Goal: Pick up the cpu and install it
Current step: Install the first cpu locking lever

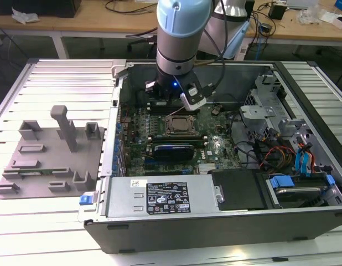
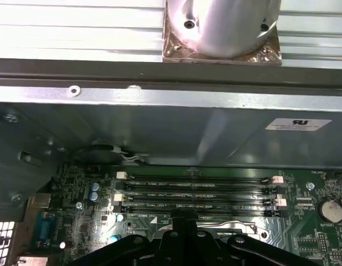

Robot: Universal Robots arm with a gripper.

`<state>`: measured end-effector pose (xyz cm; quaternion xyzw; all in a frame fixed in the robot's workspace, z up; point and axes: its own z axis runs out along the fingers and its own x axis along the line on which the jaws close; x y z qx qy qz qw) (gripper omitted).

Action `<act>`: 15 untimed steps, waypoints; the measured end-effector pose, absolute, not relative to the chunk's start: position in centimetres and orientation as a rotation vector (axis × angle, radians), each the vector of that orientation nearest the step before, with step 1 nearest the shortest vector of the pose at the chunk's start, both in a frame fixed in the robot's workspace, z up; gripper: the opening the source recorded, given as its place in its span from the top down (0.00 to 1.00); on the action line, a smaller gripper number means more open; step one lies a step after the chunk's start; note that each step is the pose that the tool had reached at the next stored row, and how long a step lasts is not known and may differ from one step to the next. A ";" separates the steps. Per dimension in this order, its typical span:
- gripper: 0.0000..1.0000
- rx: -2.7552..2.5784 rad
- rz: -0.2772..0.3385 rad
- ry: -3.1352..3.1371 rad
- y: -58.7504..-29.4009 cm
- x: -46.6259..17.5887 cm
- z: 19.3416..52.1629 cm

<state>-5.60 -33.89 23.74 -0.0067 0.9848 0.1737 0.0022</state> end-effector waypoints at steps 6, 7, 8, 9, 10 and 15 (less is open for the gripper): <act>0.89 0.169 0.521 3.067 -33.9 -5.6 23.4; 0.89 0.183 0.515 3.065 -33.9 -5.6 23.3; 0.89 0.196 0.509 3.064 -33.9 -5.6 23.3; 0.89 0.213 0.498 3.062 -33.9 -5.6 23.2; 0.89 0.225 0.489 3.061 -33.9 -5.6 23.2; 0.89 0.269 0.447 3.057 -33.5 -5.6 23.0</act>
